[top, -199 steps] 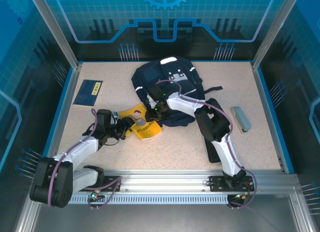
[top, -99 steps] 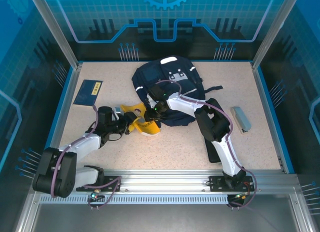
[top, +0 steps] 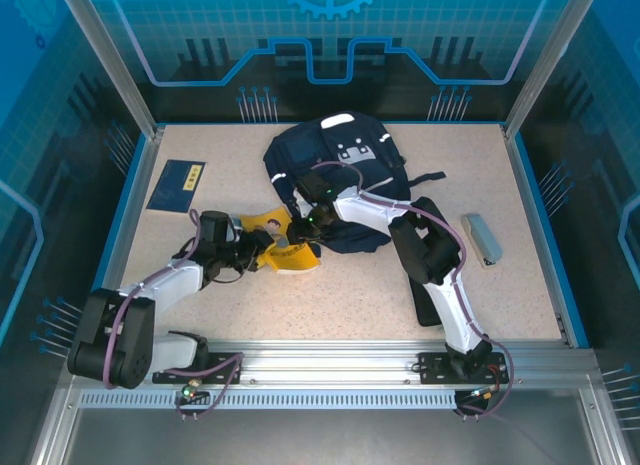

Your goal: Pack books, pencil case, and school supplies into a backpack

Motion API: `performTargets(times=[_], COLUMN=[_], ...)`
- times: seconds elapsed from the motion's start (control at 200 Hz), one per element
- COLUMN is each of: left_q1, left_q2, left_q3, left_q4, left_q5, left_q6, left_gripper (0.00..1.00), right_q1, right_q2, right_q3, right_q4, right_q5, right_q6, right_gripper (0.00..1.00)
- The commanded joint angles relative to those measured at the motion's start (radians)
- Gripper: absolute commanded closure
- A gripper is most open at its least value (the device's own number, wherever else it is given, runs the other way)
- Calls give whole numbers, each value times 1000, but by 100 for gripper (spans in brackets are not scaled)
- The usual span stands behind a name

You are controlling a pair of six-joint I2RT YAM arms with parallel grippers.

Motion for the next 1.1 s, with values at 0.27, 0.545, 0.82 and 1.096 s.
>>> performTargets(times=[0.27,0.545,0.82,1.096], left_q1=[-9,-9,-50,-82], left_q2=[-184,-311,-224,-64], left_q3=[188,371,418,432], left_q4=[-412,-473,-13,302], left_q5=[-223,-291,-176,-102], left_q6=[226,262,8,-198], left_gripper=[88,89,88,88], right_q1=[34,-32,-104,-134], right_q2=[-262,-547,-716,-682], right_q3=[-140,-387,-633,-694], right_q4=[34,317,749,1066], right_q5=[-41,-123,-190,-145], right_q6=[75,276,664,865], right_gripper=[34,18,8,3])
